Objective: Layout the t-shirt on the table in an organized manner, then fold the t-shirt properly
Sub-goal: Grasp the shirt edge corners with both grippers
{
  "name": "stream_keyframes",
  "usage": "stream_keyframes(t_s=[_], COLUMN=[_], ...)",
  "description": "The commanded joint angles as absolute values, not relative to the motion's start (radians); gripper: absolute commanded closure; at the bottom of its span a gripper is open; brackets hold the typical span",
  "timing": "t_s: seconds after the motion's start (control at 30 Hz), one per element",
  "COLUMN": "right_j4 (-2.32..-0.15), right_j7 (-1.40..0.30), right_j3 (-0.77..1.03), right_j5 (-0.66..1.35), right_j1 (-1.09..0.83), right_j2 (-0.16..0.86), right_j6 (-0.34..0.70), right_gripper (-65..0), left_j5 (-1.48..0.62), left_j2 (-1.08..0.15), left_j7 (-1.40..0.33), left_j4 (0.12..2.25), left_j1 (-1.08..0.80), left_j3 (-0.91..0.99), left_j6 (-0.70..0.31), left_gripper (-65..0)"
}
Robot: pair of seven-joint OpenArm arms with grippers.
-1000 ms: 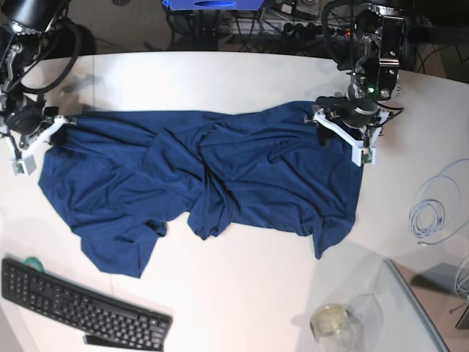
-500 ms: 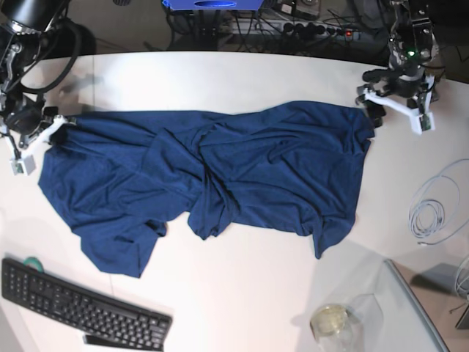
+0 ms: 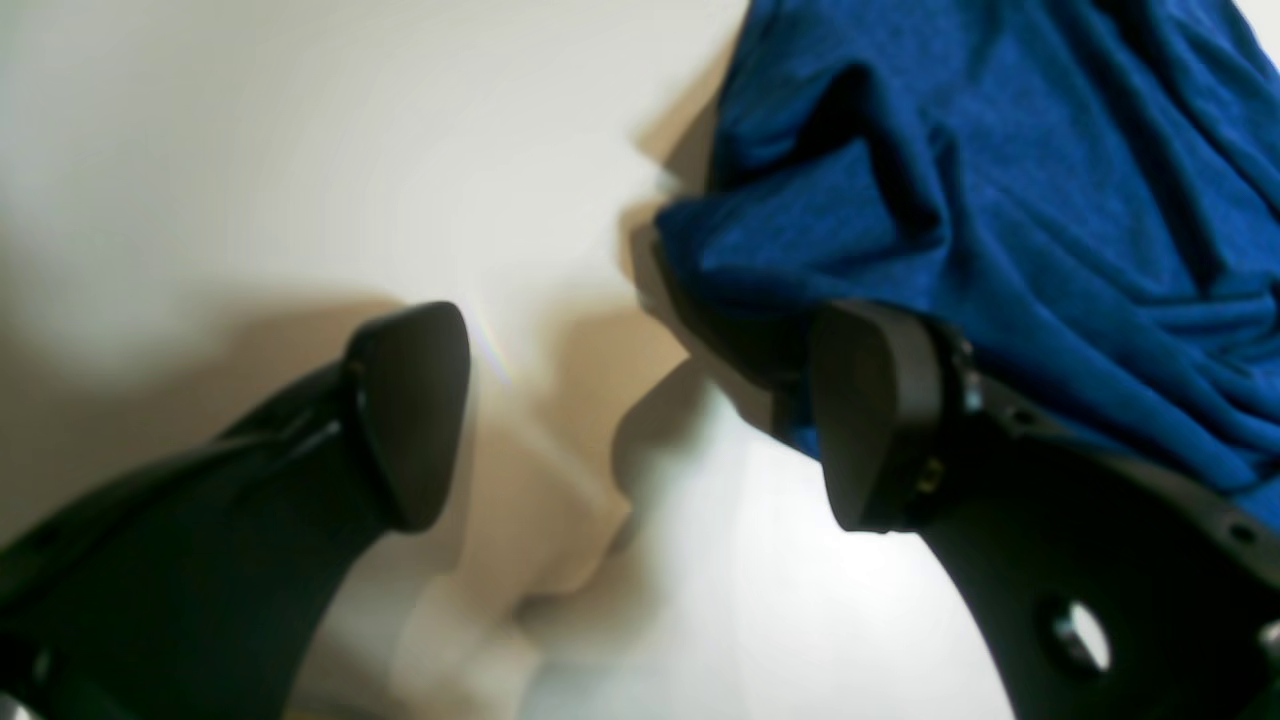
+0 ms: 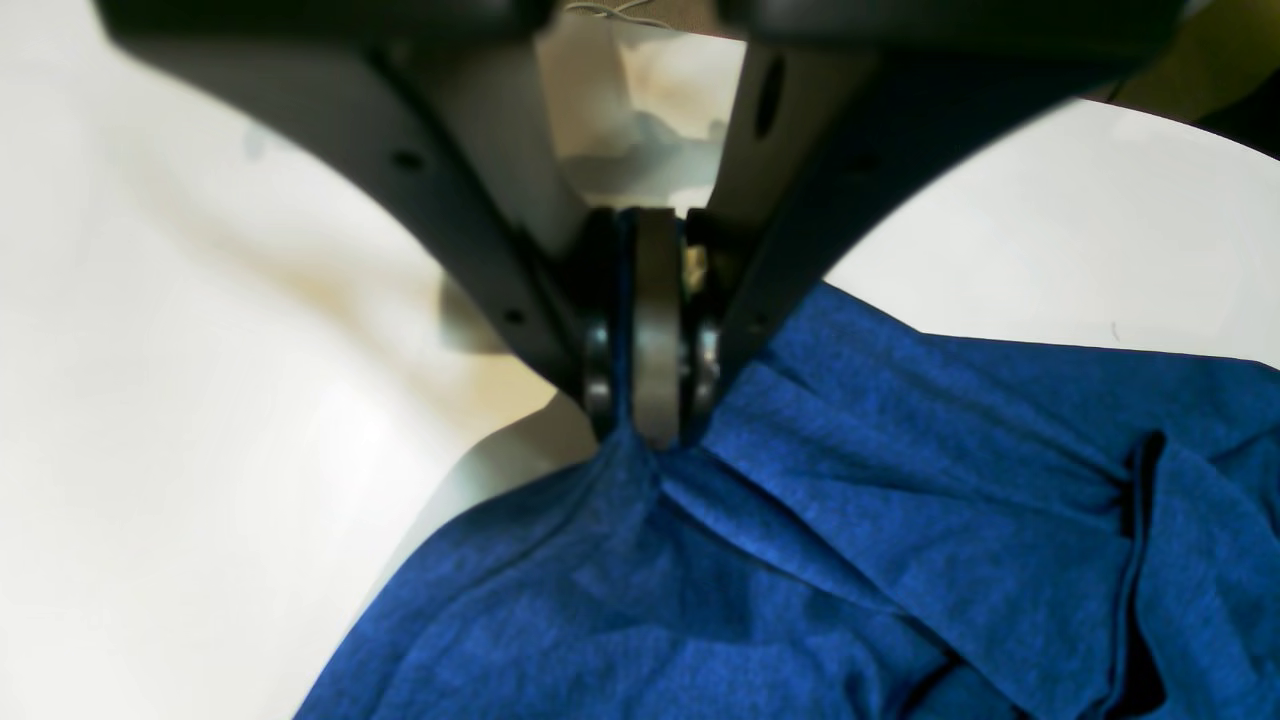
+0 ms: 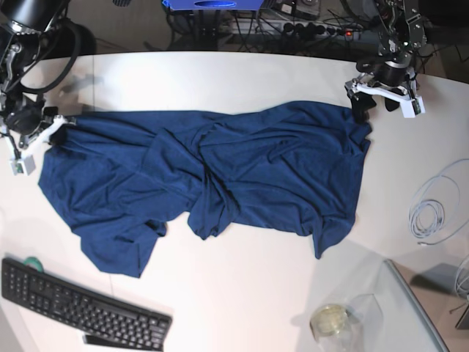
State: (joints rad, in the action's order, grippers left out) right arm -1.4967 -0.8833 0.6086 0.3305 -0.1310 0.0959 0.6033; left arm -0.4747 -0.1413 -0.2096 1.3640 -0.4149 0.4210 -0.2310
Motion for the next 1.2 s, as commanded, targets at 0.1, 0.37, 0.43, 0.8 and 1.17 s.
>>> stream_keyframes(t_s=[0.1,0.37,0.43,0.8,1.17], right_j4=[-1.512,-1.511,-1.506,-1.448,-1.448], right_j7=[-0.868,-0.868,-0.868,-0.866,-0.866], right_j3=[0.611,0.611,0.611,0.61,0.61], right_j5=[0.338,0.337,0.337,0.337,0.337], right_j1=[-0.122,-0.122,-0.122,-0.114,-0.113], right_j2=[0.11,0.11,0.11,0.116,0.116], right_j6=[0.61,0.61,0.61,0.61,0.61], right_gripper=[0.0,0.0,0.0,0.0,0.0], left_j5=[-0.484,-0.728,-0.766,-0.777,-0.776], left_j2=[-0.145,-0.183,-0.188,-0.188,-0.188], left_j7=[-0.193,-0.188,-0.188,-0.193,-0.193], left_j4=[1.465,1.392,1.351,1.198,1.15], left_j1=[-0.435,-0.44,-0.417,-0.329,-0.308], left_j3=[0.426,0.427,0.426,0.426,0.426], left_j6=[-0.237,-0.274,-0.312,-0.383,-0.383], left_gripper=[-51.0,-50.8,-50.8,-50.8,-27.0])
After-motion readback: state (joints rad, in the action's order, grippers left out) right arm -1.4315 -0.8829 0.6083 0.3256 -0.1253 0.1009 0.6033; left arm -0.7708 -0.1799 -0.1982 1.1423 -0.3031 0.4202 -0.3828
